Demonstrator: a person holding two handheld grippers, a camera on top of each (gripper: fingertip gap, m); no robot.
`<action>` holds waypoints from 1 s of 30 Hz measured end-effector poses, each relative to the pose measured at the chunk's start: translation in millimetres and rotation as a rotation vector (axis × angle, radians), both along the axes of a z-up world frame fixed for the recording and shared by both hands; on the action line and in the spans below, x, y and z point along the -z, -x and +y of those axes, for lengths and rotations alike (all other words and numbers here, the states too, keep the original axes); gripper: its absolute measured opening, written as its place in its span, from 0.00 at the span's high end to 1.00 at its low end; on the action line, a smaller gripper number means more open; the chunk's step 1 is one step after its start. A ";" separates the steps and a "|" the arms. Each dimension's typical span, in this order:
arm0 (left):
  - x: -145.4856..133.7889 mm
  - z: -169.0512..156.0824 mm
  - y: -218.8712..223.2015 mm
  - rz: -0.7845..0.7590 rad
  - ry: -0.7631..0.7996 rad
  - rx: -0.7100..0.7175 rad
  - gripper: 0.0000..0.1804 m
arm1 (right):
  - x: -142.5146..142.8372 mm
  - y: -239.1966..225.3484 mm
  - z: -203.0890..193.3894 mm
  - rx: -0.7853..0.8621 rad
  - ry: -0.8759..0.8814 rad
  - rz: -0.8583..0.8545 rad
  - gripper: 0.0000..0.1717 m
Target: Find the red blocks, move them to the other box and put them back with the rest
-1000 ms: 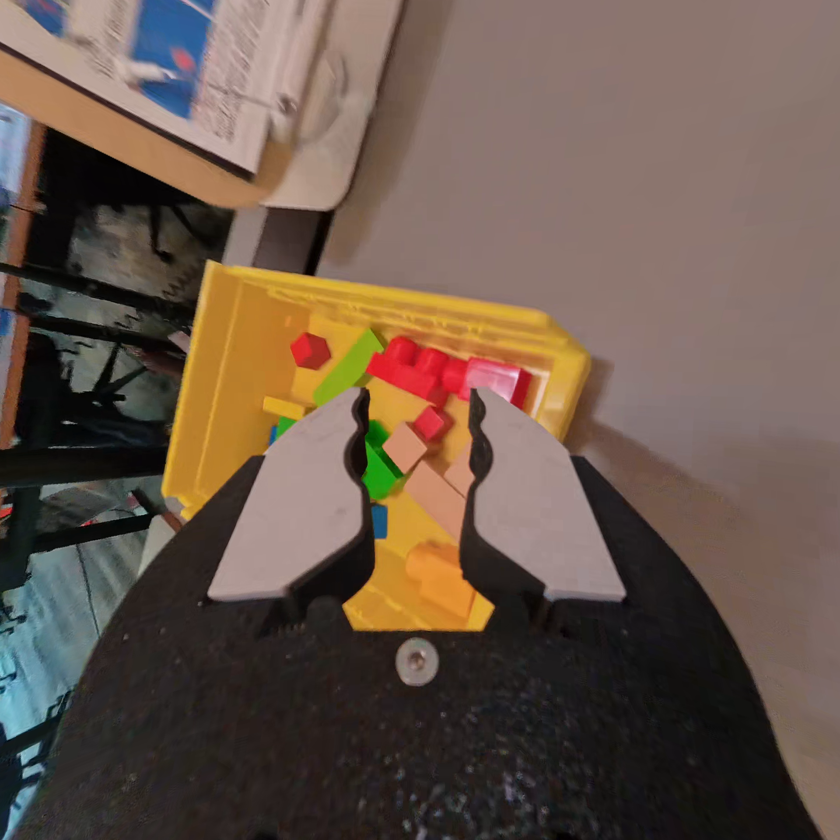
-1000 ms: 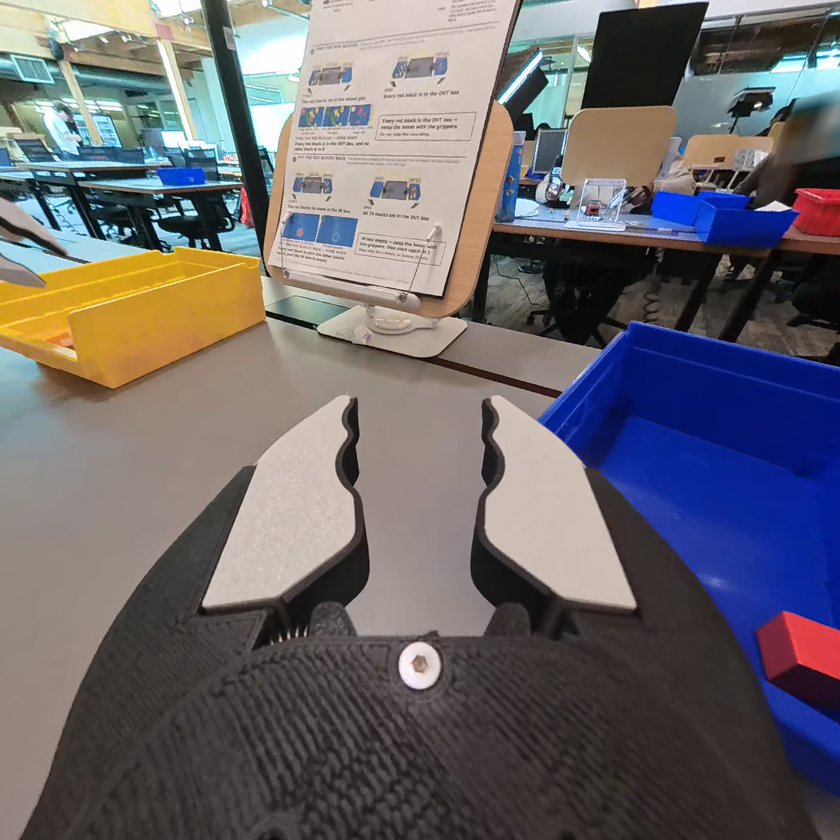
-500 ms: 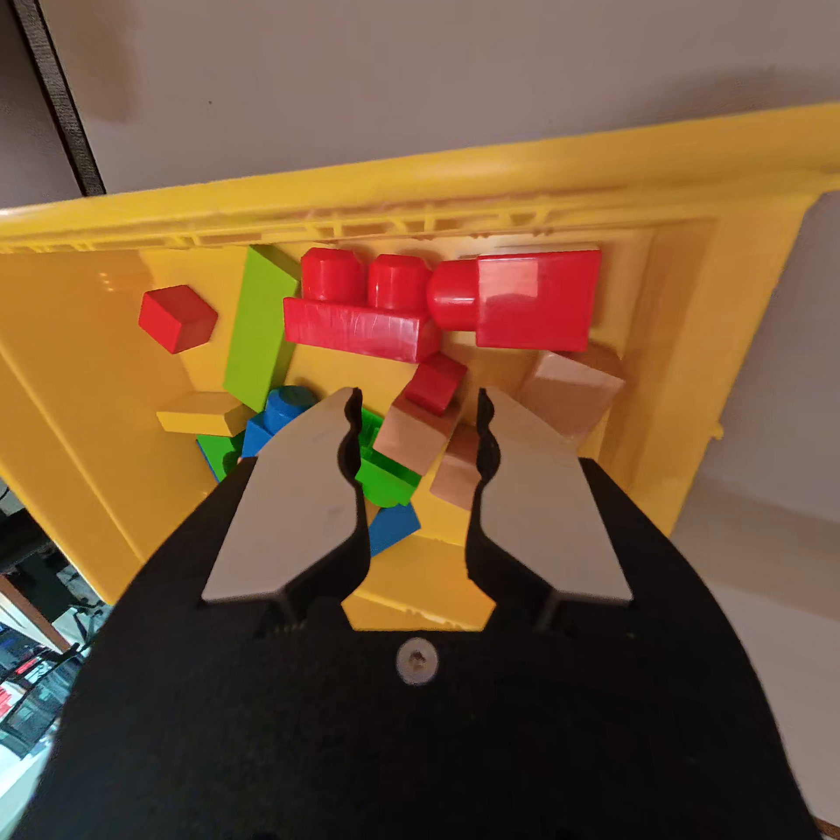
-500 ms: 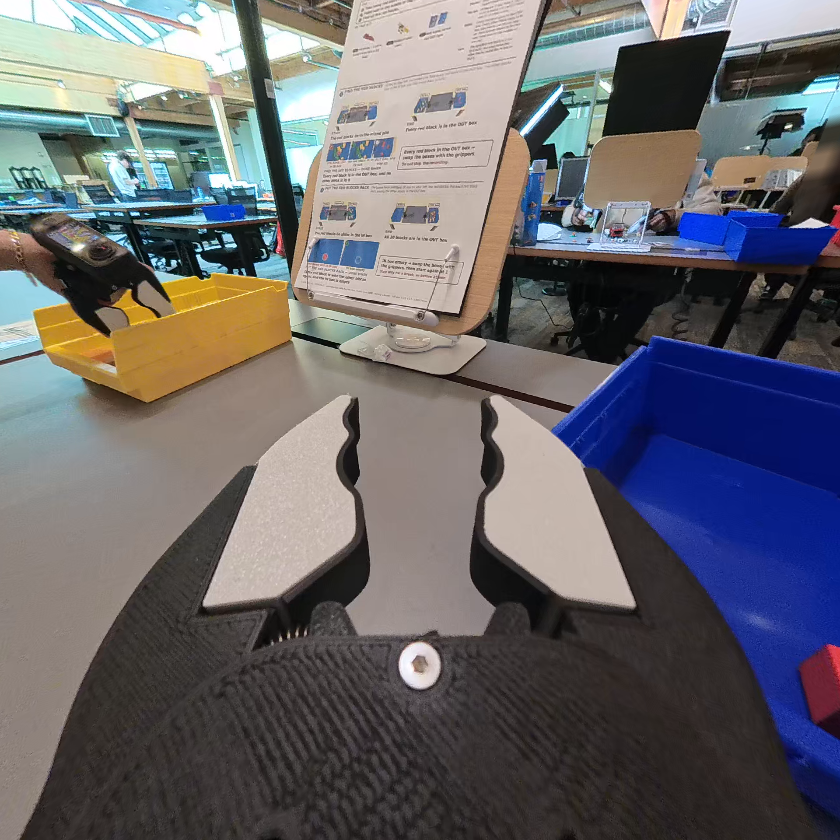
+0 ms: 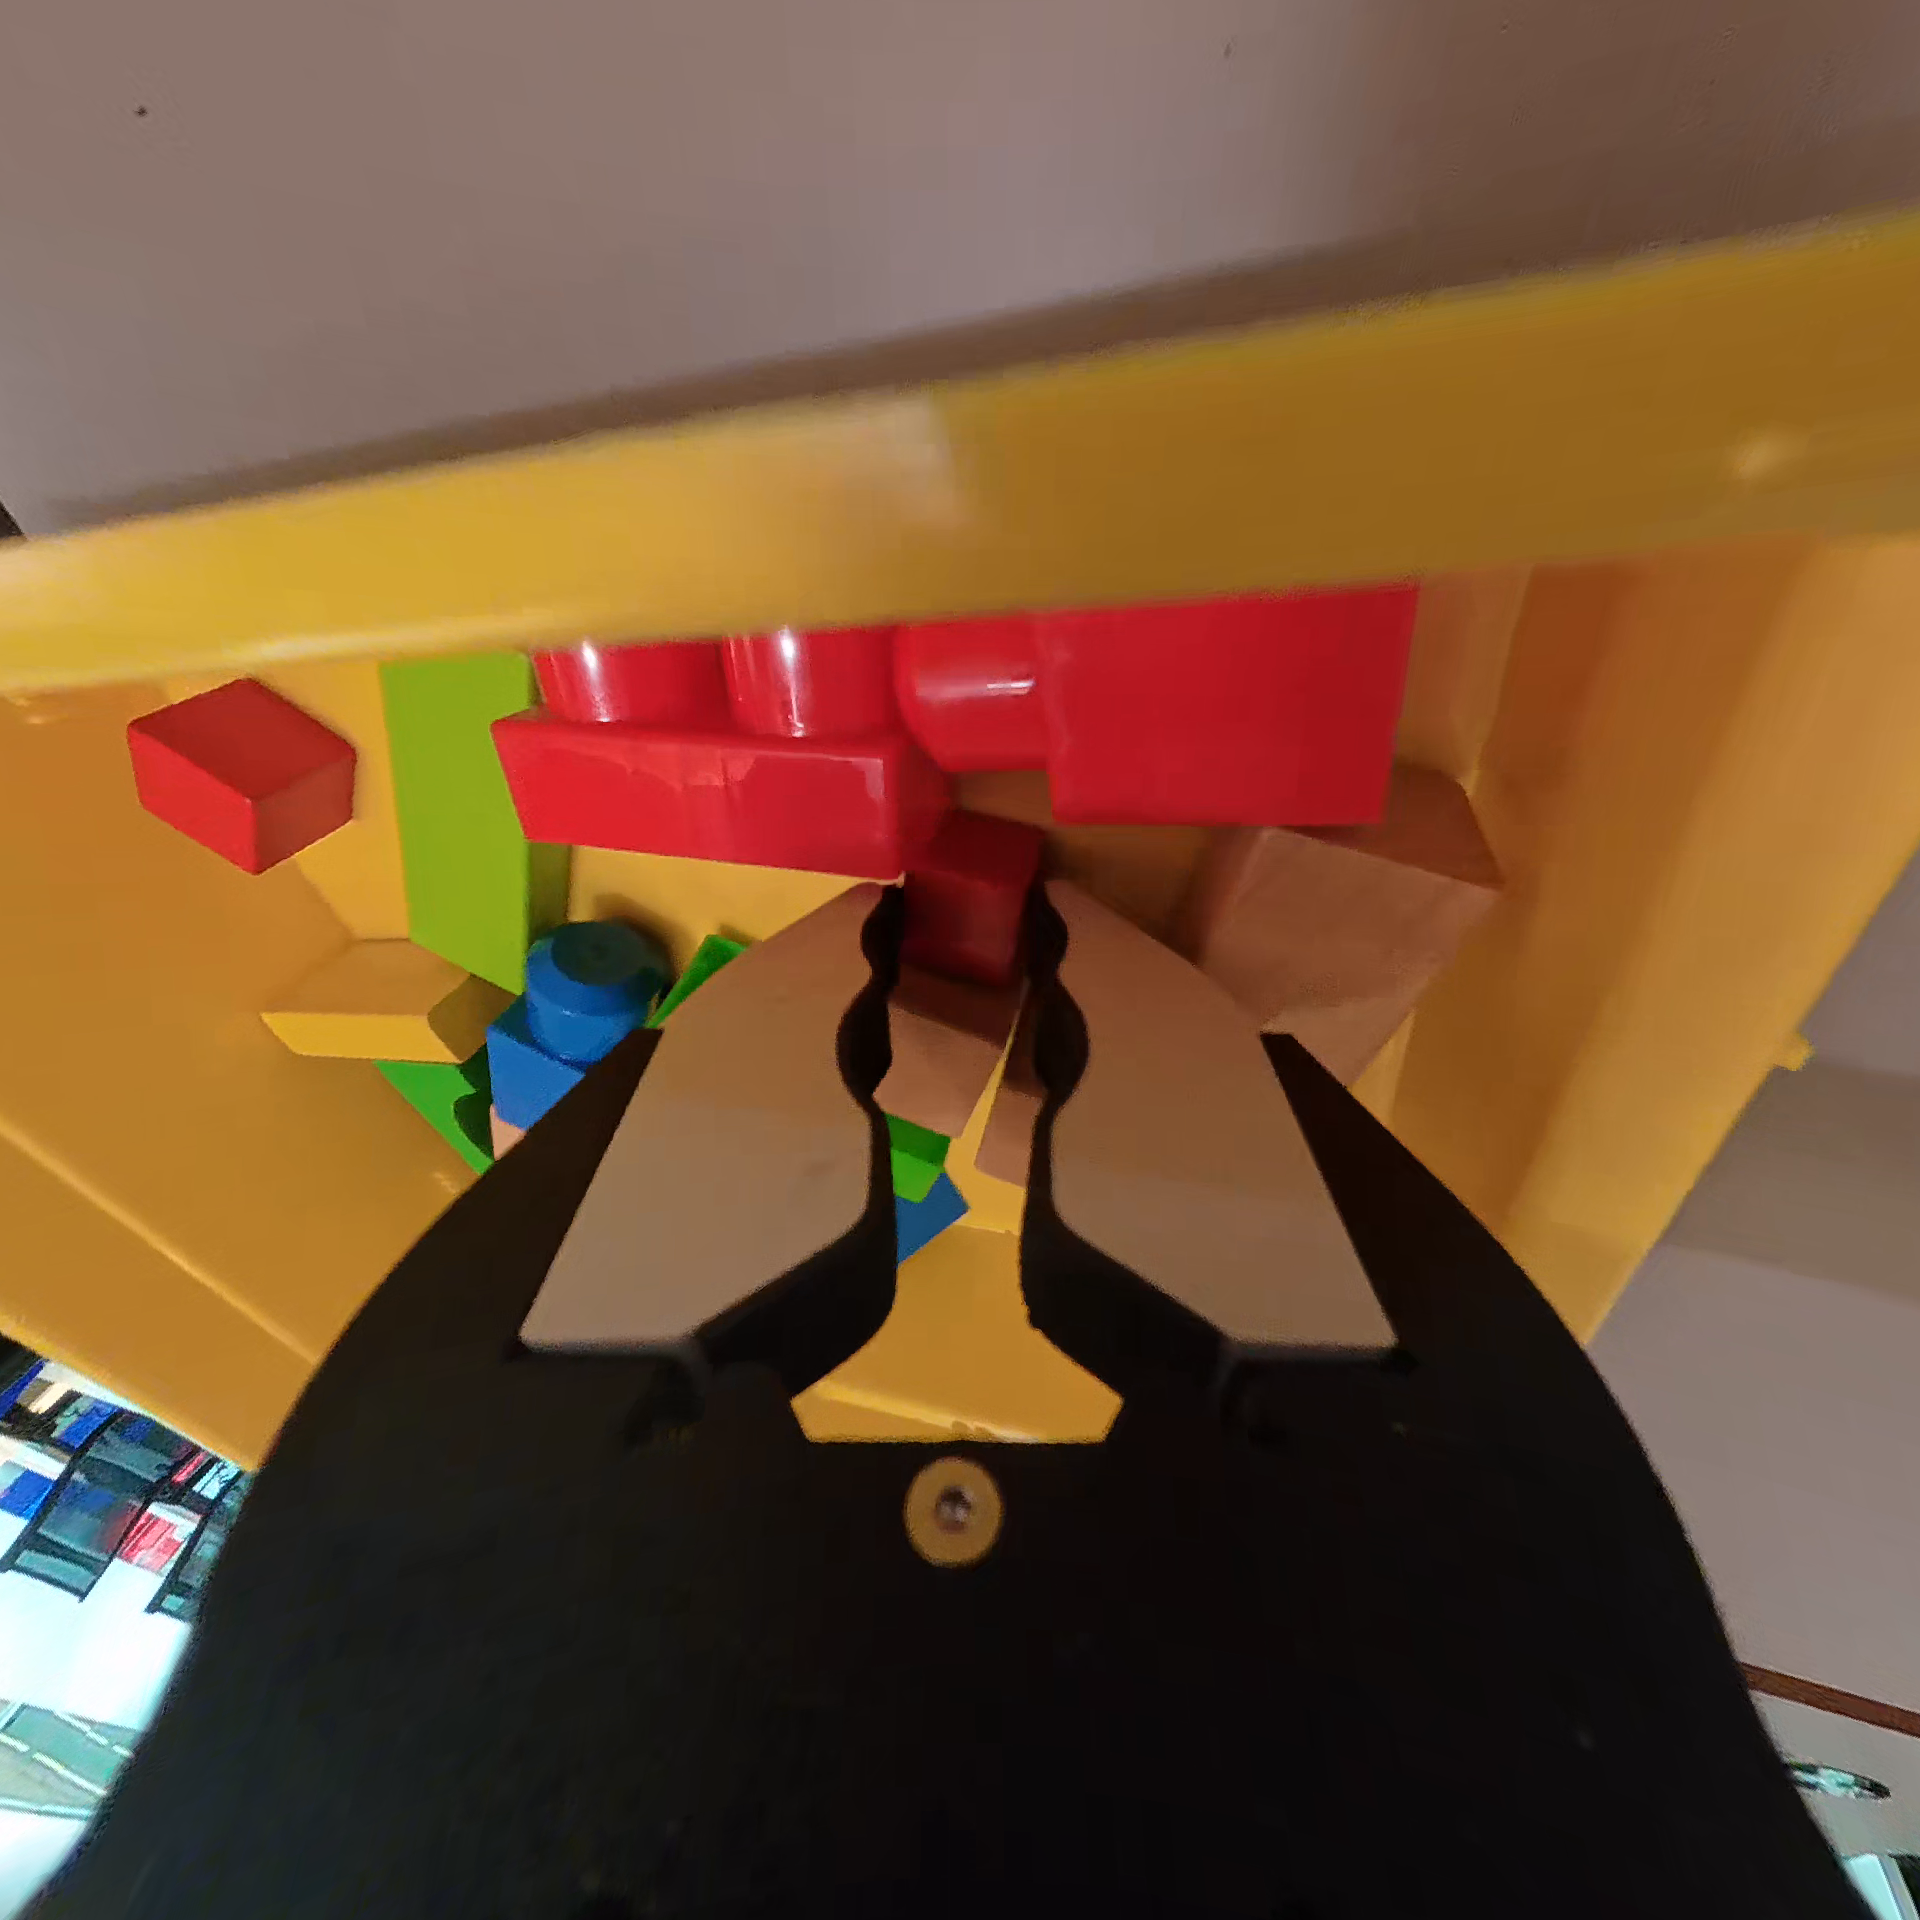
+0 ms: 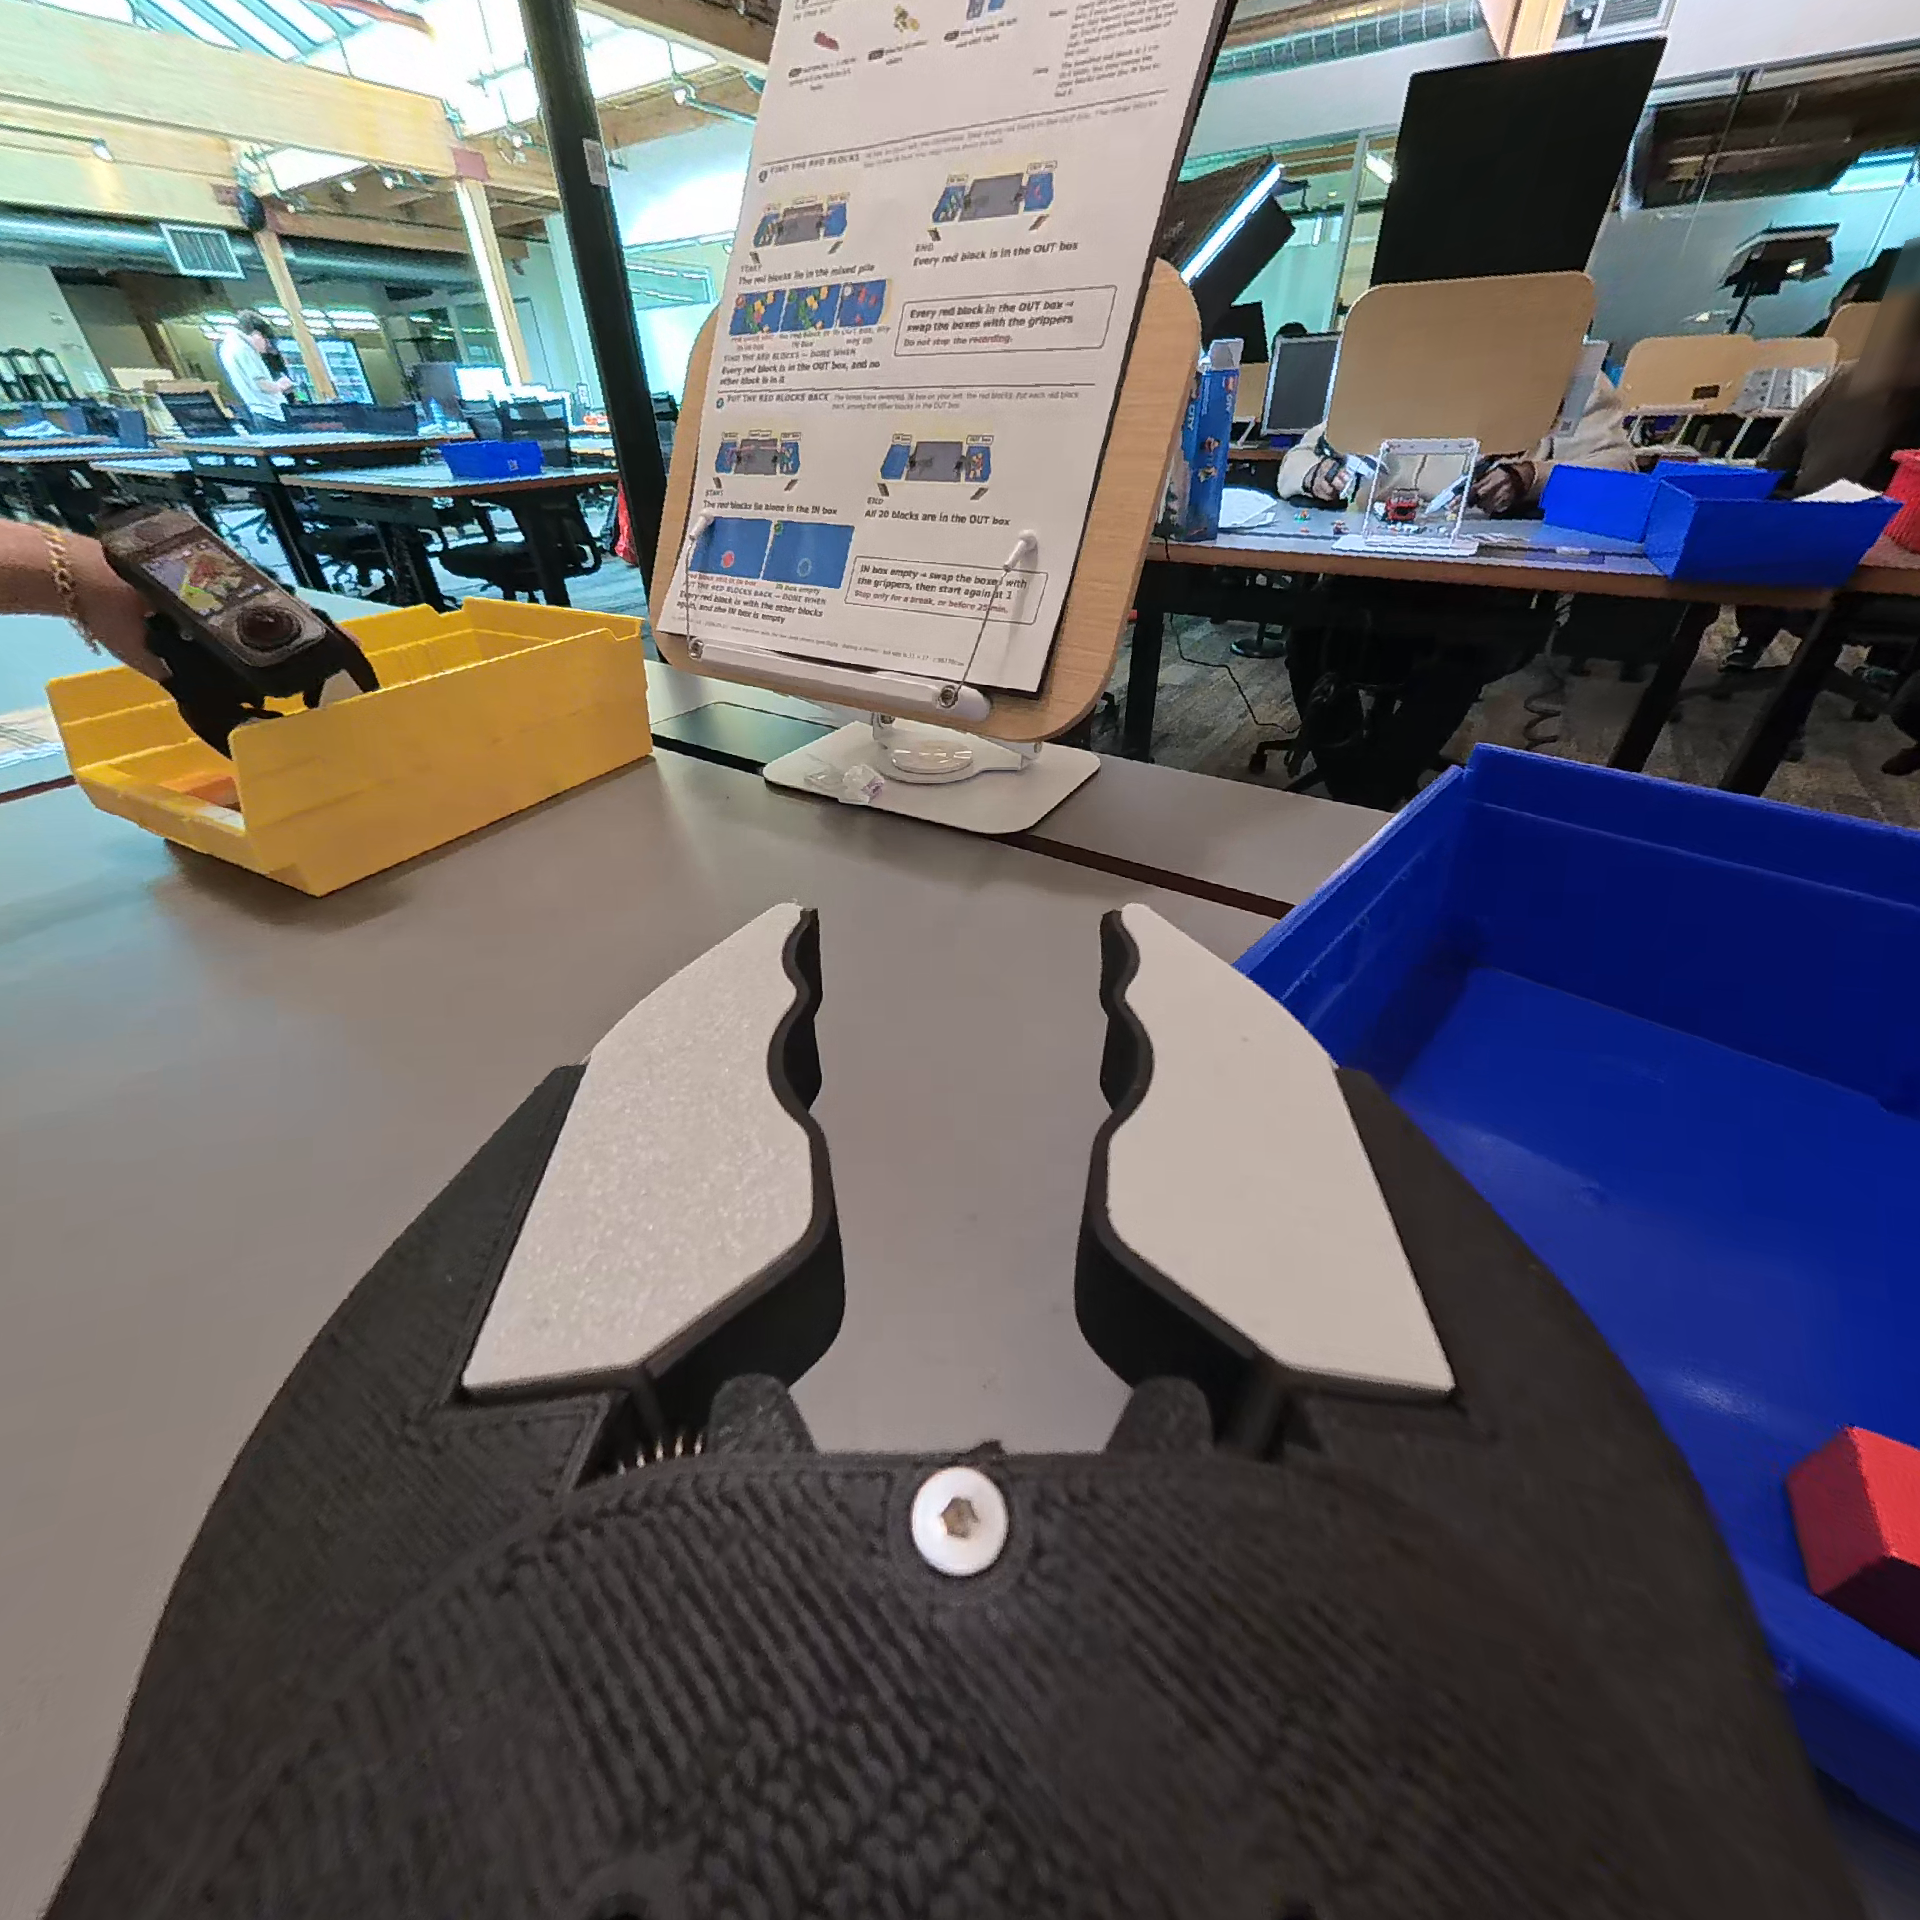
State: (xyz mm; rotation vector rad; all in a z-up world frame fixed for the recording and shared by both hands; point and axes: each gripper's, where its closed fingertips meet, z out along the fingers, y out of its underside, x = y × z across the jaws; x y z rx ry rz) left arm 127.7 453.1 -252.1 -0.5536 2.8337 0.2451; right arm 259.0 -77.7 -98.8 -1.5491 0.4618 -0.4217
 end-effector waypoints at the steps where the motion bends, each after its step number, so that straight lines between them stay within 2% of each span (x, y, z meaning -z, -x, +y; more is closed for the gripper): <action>1: -1.8 0.2 0.4 -0.008 0.002 -0.010 0.88 | 0.2 0.1 0.2 0.002 0.007 -0.002 0.70; 5: -29.7 1.8 -8.9 -0.154 0.033 -0.059 0.88 | -1.2 1.6 0.5 0.007 0.018 -0.010 0.69; 9: -89.4 -7.0 -19.0 -0.393 0.133 -0.145 0.88 | -8.6 8.1 5.3 -0.008 -0.009 -0.008 0.69; 13: -151.6 -58.6 -19.9 -0.615 0.365 -0.167 0.88 | -12.6 18.2 17.7 -0.034 -0.016 -0.004 0.69; 16: -176.6 -117.9 -13.3 -0.712 0.522 -0.087 0.88 | -15.0 32.5 33.9 -0.092 -0.030 0.024 0.69; 19: -182.9 -181.5 -7.1 -0.777 0.642 0.025 0.88 | -15.8 53.5 54.0 -0.189 -0.042 0.073 0.68; 25: -170.6 -299.8 -3.0 -0.878 0.838 0.239 0.88 | -7.9 98.3 93.2 -0.450 -0.090 0.256 0.65; 30: -154.1 -371.4 -1.7 -0.908 0.928 0.390 0.88 | 0.3 116.0 111.8 -0.611 -0.187 0.495 0.65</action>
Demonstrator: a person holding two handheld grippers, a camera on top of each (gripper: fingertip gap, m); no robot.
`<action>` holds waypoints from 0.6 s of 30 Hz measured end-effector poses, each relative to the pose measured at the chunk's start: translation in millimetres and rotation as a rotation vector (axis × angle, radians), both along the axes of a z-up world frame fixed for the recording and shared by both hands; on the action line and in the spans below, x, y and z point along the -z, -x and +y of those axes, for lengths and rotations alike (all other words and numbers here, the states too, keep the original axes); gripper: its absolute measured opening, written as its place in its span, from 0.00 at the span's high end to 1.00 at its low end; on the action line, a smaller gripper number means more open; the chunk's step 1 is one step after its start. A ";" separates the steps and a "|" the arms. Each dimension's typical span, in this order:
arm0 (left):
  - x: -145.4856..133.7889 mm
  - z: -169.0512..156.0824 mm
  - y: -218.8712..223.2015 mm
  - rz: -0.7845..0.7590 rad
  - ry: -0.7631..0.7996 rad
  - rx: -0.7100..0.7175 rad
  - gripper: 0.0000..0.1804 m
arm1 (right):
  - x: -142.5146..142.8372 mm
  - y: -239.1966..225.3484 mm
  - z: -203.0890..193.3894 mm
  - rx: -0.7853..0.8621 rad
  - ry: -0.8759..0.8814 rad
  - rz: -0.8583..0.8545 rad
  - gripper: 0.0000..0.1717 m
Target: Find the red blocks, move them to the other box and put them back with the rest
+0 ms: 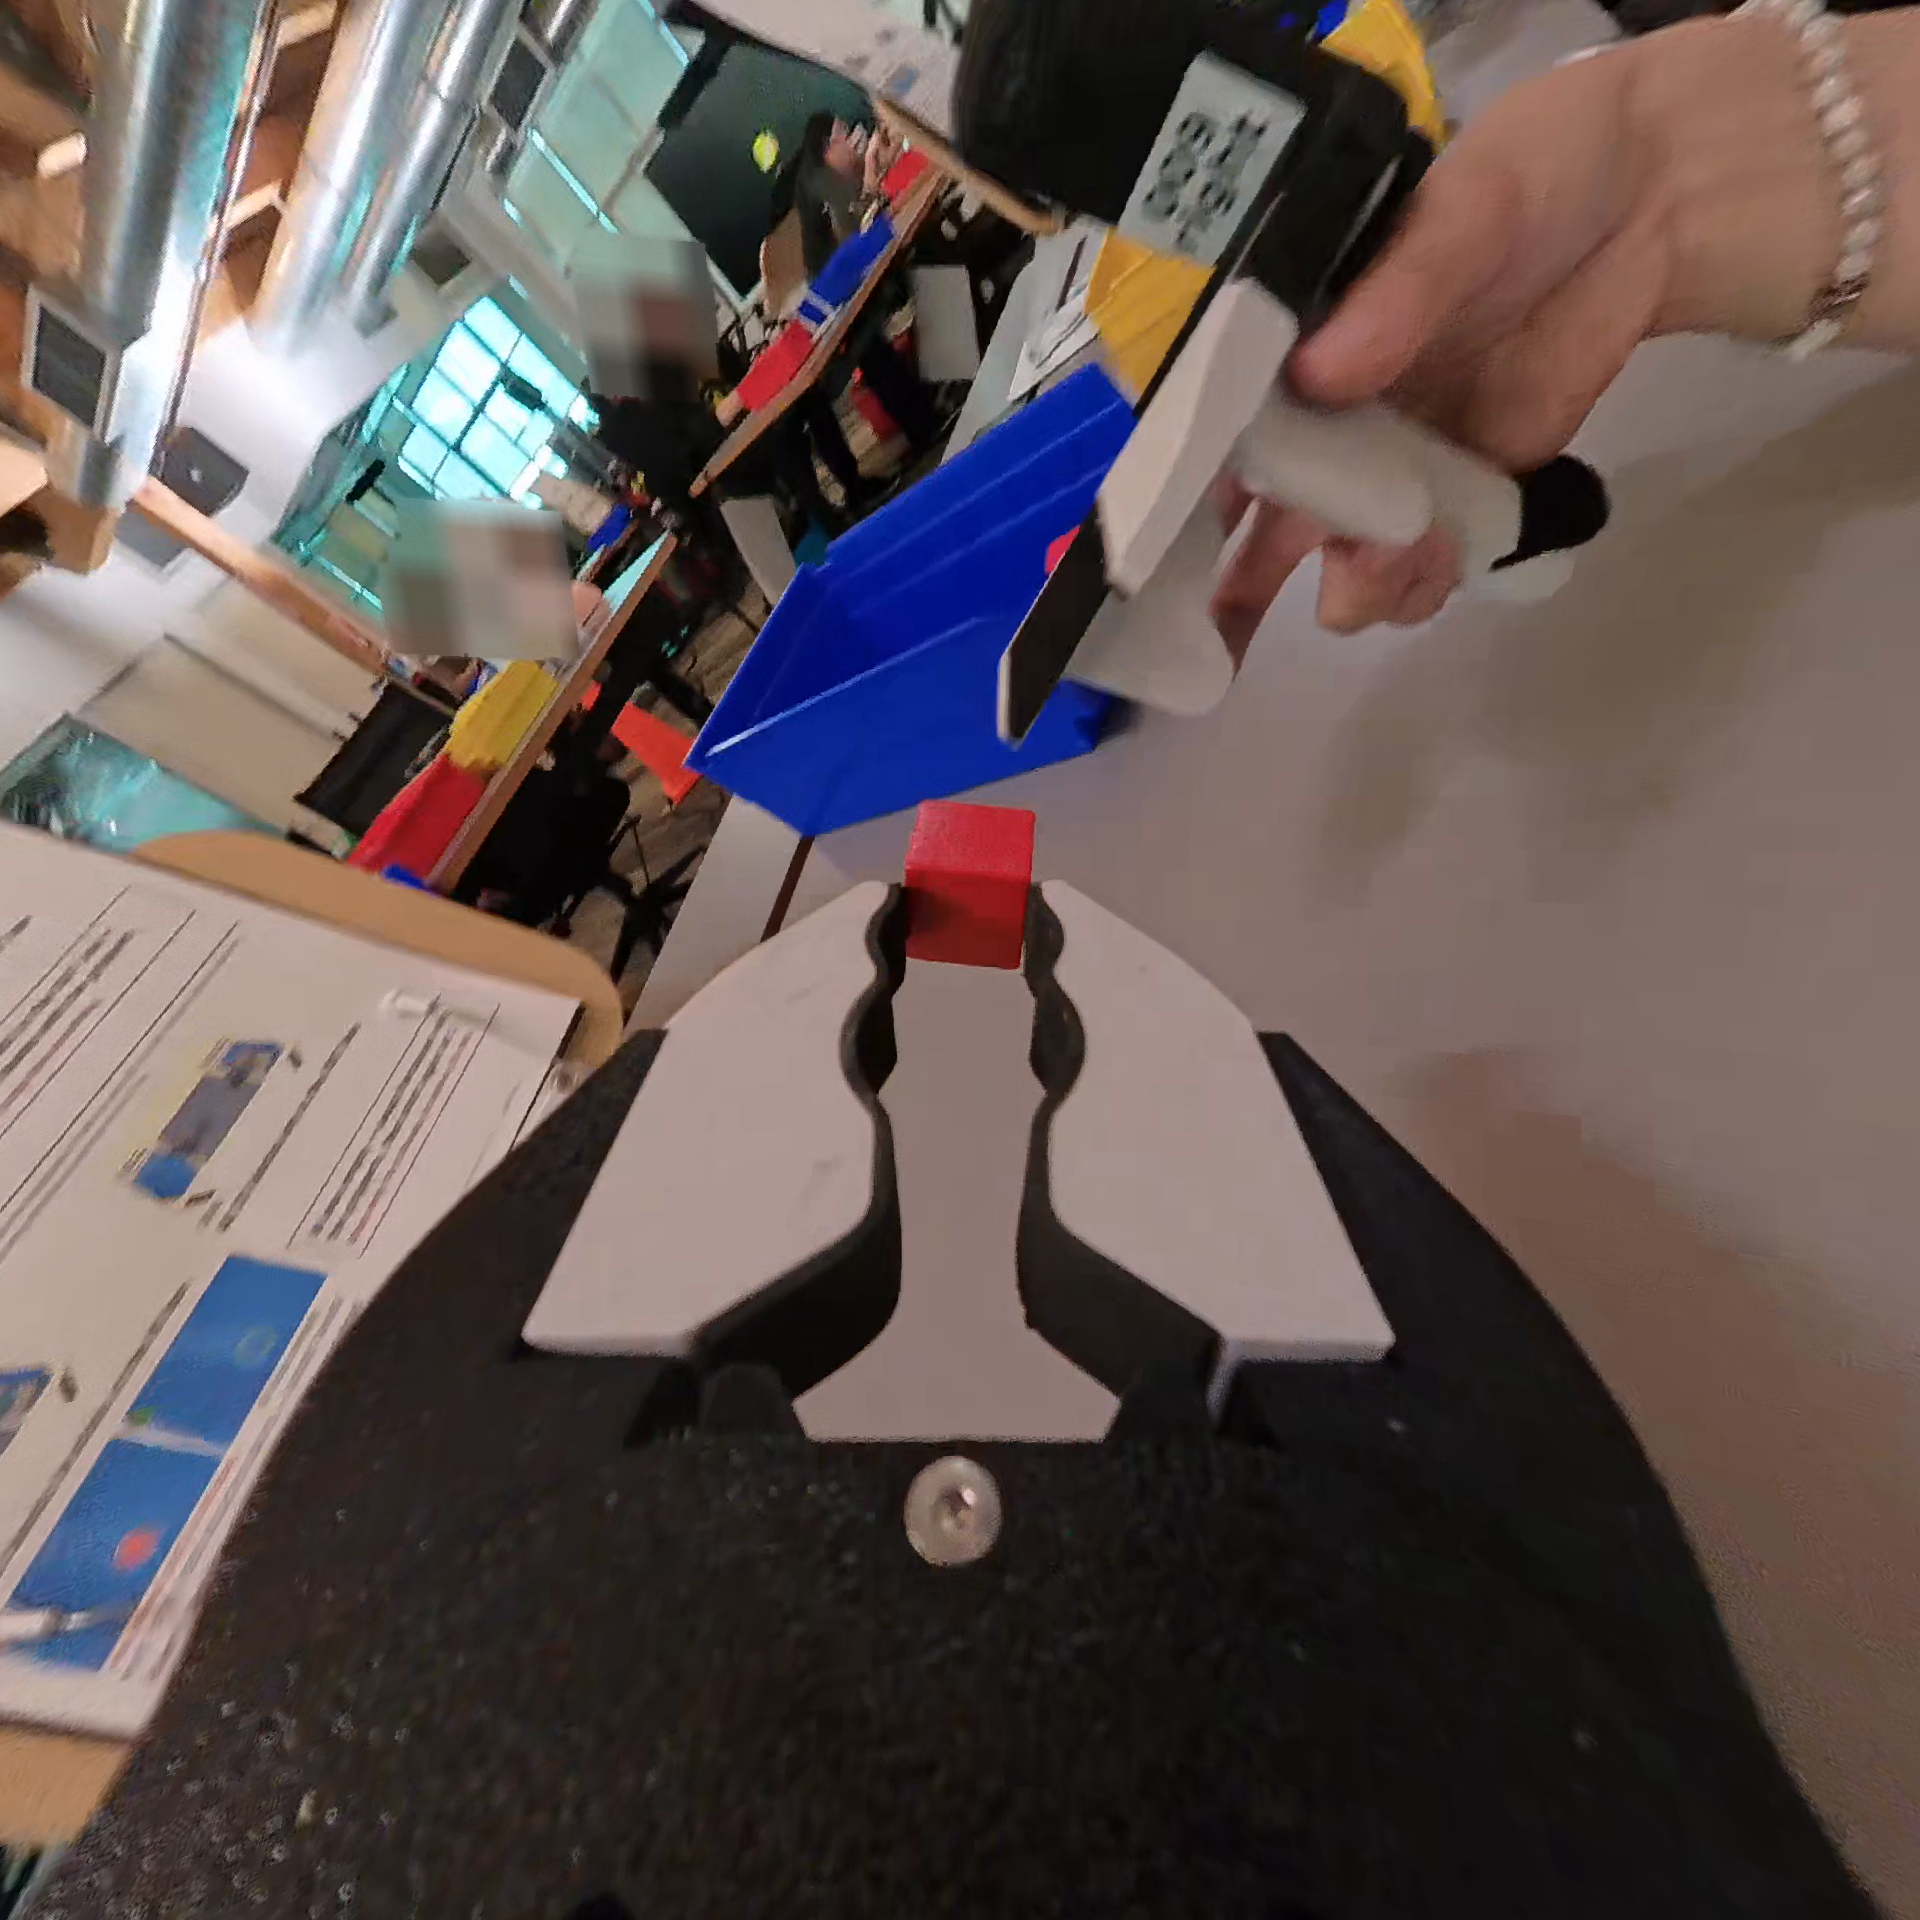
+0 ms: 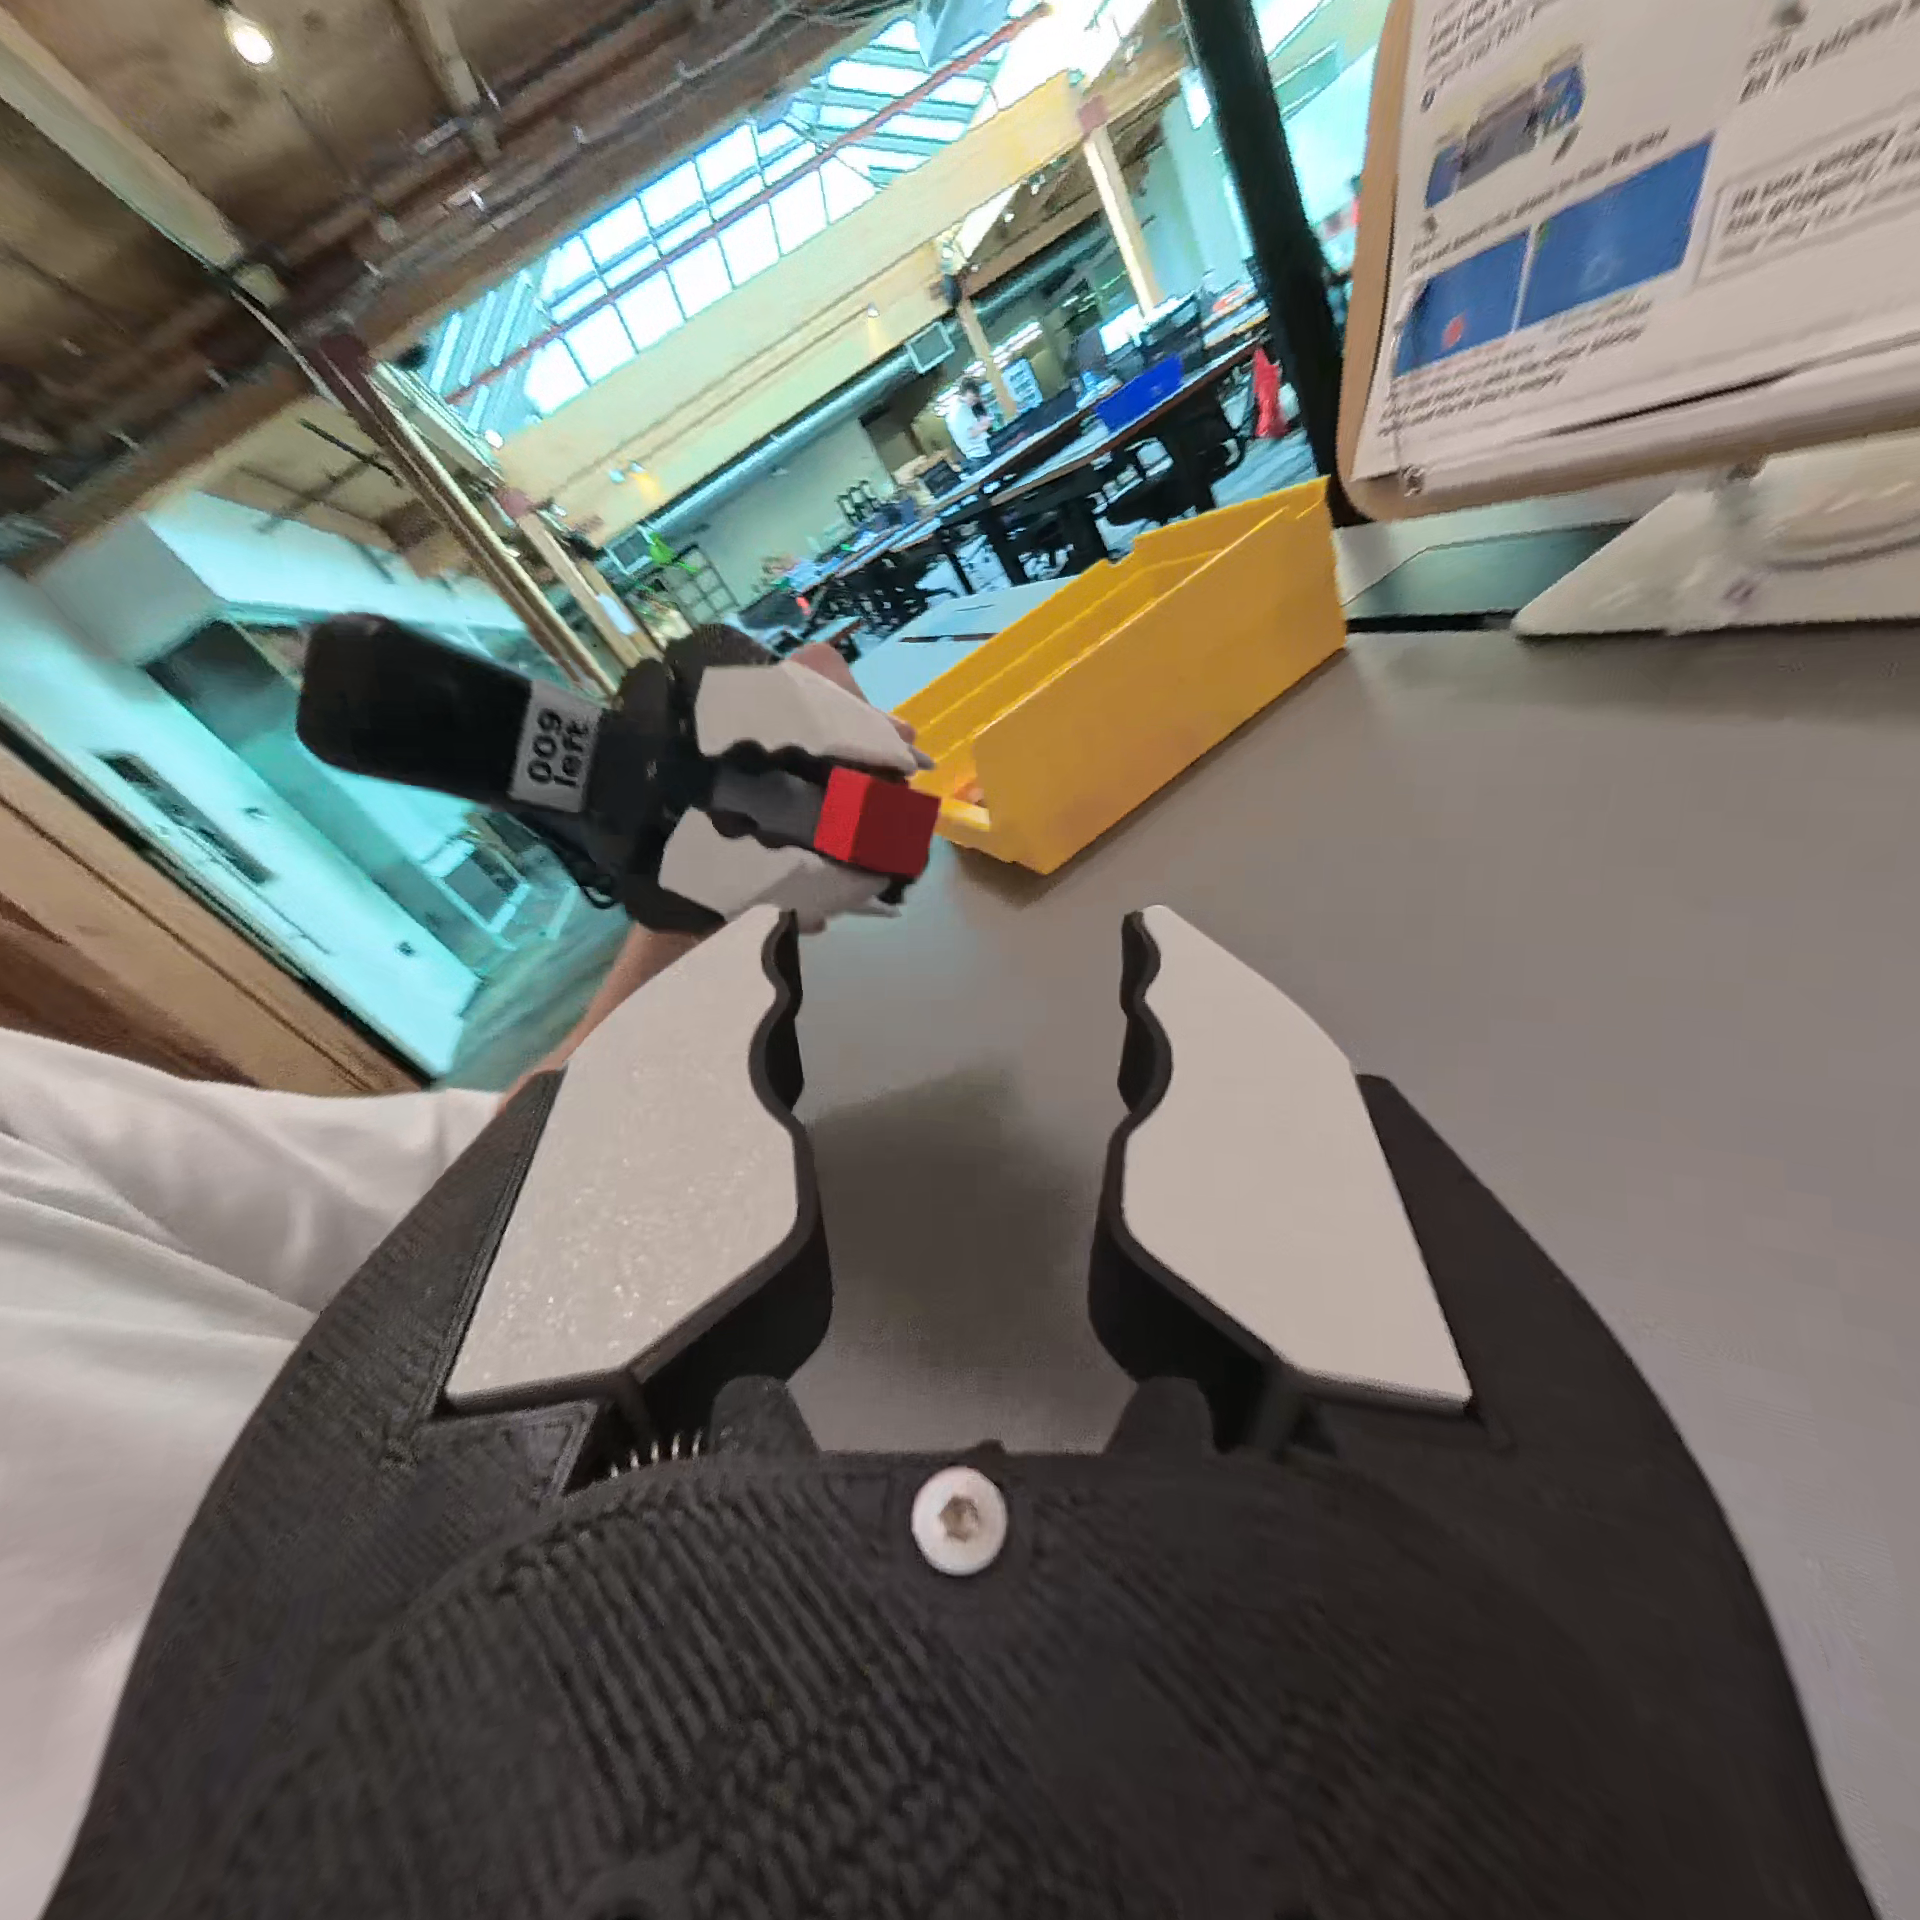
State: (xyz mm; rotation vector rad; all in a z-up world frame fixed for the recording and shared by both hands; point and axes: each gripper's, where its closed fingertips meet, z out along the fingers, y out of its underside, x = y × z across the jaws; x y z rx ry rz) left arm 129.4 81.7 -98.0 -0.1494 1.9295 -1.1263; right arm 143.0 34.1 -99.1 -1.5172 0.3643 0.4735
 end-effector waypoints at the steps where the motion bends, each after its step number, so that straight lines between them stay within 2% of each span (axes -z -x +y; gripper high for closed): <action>1: 2.3 -9.2 -0.4 -0.016 -0.004 0.018 0.88 | 2.1 0.7 1.7 -0.018 -0.003 0.037 0.66; 5: 9.3 -29.9 -3.7 -0.038 0.013 0.055 0.88 | 9.9 7.8 6.8 -0.104 0.005 0.132 0.65; 12: 18.9 -38.2 1.8 -0.058 0.029 0.073 0.88 | 20.1 19.6 14.6 -0.195 0.017 0.189 0.67; 18: 21.9 -39.7 4.3 -0.071 0.030 0.073 0.88 | 19.1 24.6 17.2 -0.253 -0.017 0.262 0.80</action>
